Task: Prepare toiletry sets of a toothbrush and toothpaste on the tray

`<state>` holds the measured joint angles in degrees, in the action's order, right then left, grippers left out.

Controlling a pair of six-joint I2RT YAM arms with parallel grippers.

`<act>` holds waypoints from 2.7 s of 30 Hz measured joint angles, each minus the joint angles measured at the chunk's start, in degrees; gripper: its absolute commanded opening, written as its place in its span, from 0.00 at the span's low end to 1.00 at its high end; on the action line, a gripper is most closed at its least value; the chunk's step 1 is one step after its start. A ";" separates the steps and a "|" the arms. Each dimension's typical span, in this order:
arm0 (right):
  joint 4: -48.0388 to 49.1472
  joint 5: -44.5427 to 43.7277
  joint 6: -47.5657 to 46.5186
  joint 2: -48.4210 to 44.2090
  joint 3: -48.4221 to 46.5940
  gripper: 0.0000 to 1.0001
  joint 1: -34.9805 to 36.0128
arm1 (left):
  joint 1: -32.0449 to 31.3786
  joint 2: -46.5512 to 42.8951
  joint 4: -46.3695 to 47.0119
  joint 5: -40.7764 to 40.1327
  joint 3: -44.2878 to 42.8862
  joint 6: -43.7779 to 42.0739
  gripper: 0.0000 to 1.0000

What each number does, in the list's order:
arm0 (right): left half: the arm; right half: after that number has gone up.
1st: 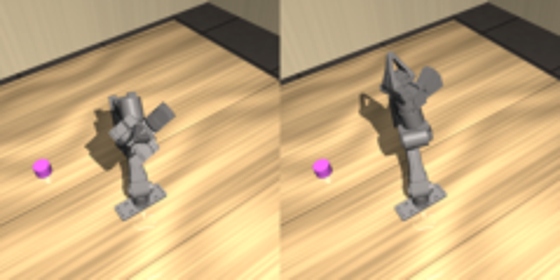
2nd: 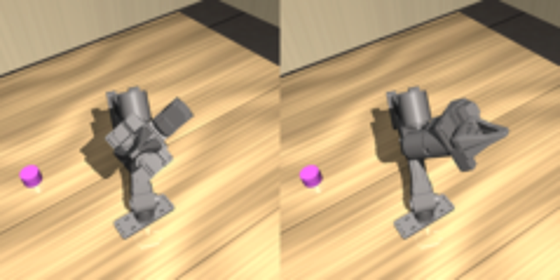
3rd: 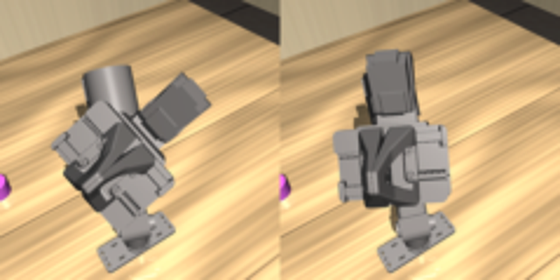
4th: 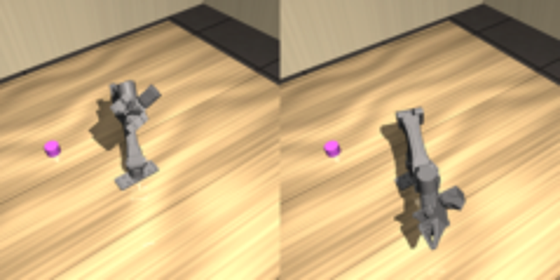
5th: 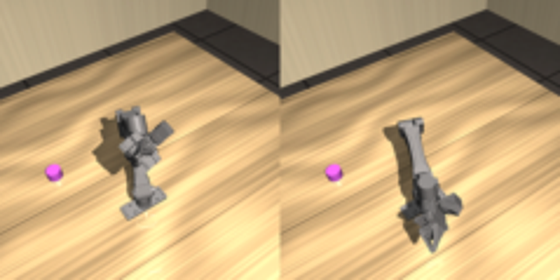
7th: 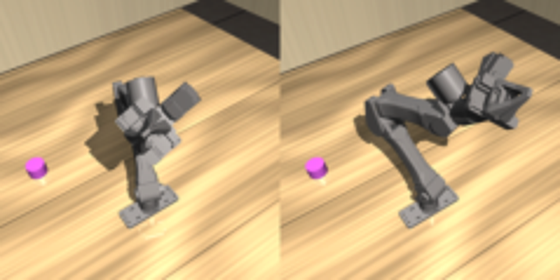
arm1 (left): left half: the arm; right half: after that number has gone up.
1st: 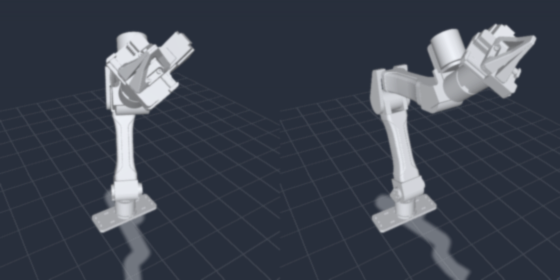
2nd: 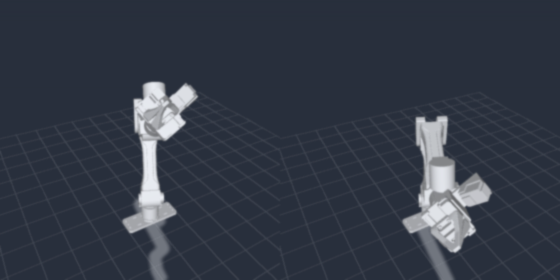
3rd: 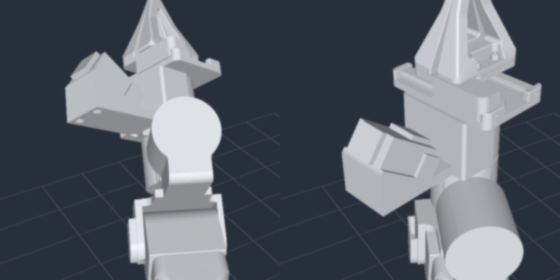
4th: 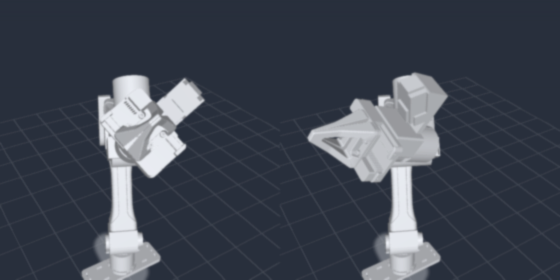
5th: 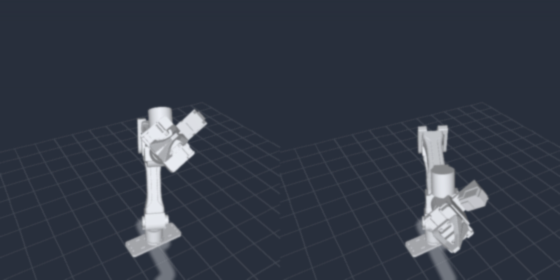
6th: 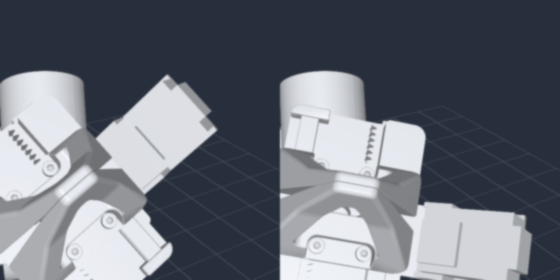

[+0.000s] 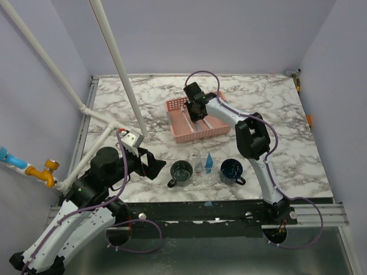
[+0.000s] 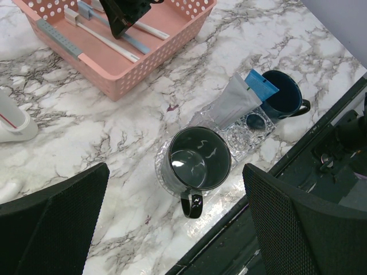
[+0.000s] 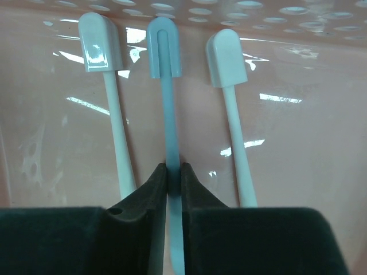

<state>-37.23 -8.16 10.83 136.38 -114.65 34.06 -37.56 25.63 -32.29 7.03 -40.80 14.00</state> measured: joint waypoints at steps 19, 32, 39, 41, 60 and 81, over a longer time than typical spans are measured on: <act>0.52 0.02 0.07 -8.46 6.67 0.00 -0.02 | 0.00 -0.72 0.00 0.02 0.00 0.02 0.99; 11.02 0.15 1.40 -29.97 20.20 0.00 0.00 | 0.00 -0.57 0.33 0.85 -0.02 0.76 0.99; 16.39 5.31 6.45 -42.82 28.74 0.00 0.76 | 0.00 2.71 1.14 4.17 -5.03 2.58 0.99; 18.14 8.33 8.55 -47.52 31.61 0.00 1.14 | 0.04 3.23 2.03 5.62 -6.54 3.37 0.99; 53.22 37.86 38.14 -72.28 54.16 0.01 5.57 | 0.04 8.04 23.82 24.26 -8.81 22.73 0.99; 63.01 35.65 41.38 -66.62 49.00 0.00 20.04 | 0.04 10.71 36.79 31.10 -8.46 34.10 0.76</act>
<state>25.78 27.49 52.21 69.76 -65.65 54.11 -37.52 36.34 4.49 38.13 -49.25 48.10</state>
